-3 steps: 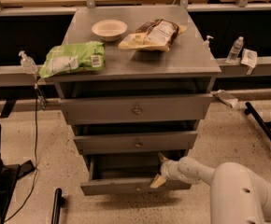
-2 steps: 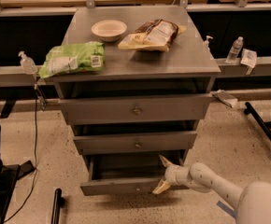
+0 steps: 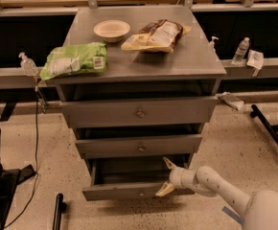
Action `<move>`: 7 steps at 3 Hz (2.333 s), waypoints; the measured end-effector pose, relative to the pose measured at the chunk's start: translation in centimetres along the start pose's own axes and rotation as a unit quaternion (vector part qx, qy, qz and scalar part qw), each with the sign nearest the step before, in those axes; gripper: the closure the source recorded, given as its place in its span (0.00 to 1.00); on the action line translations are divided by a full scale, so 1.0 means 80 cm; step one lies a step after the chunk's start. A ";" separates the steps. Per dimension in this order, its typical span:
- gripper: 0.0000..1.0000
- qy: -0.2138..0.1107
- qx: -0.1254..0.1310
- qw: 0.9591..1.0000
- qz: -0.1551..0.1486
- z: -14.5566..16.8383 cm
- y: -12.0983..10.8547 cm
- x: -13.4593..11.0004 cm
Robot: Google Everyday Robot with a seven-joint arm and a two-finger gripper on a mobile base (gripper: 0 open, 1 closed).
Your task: Close bottom drawer
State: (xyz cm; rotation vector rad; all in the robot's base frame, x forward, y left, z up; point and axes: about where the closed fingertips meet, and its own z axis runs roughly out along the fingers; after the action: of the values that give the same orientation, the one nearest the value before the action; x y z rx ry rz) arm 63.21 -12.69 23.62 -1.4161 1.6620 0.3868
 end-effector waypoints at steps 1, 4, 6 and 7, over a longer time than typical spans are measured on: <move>0.14 -0.016 -0.007 1.000 -0.003 -0.018 0.010 -0.008; 0.90 0.013 -0.086 0.996 -0.025 -0.050 0.089 0.013; 1.00 0.021 -0.120 0.992 0.039 0.004 0.114 0.067; 1.00 0.025 -0.124 0.990 0.067 0.031 0.127 0.100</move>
Offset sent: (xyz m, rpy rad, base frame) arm -0.0625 -0.0166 0.0055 -0.0064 0.0663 0.0945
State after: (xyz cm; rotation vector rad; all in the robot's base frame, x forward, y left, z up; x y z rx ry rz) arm 55.47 -12.88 12.95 -1.5080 1.8039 0.6566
